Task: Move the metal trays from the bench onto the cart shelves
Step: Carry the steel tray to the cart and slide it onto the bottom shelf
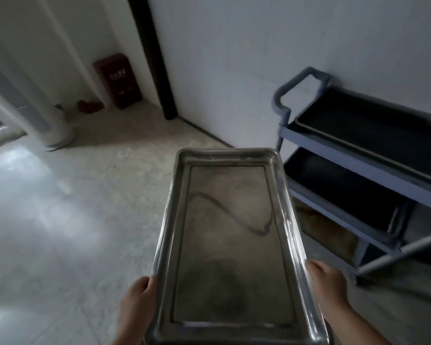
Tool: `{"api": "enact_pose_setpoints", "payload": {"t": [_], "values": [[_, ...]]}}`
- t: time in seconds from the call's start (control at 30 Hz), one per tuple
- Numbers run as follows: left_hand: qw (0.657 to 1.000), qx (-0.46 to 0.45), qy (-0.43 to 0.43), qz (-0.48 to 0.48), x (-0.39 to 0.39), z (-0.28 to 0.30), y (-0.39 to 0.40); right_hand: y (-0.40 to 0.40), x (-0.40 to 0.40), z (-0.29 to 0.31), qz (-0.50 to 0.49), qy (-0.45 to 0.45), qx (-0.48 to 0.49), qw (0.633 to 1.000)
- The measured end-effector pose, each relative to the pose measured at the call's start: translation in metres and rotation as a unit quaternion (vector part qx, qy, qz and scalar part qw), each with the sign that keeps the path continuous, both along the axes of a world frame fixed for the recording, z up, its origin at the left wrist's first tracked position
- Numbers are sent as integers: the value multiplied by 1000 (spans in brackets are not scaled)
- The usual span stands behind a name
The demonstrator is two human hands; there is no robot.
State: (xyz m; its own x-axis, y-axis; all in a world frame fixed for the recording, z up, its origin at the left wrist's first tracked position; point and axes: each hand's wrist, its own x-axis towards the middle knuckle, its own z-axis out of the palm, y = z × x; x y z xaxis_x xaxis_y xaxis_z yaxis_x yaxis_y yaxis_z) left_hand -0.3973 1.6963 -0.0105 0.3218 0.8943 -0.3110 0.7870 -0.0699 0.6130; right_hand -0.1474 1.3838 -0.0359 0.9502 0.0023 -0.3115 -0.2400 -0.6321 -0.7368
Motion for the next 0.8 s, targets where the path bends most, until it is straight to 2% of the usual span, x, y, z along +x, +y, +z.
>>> {"api": "enact_pose_setpoints", "payload": {"t": [0.17,0.53,0.8], "values": [[996,-4,21,-92,54,-1,37,-4,-13,-1,-90,-12,-13,996],[967,-39,48,-247,189,-25,46,-32,11,-35,-234,14,-52,971],[940,-66,80,-326,246,-63,78,-12,-5,-42,-331,57,-2,942]]}}
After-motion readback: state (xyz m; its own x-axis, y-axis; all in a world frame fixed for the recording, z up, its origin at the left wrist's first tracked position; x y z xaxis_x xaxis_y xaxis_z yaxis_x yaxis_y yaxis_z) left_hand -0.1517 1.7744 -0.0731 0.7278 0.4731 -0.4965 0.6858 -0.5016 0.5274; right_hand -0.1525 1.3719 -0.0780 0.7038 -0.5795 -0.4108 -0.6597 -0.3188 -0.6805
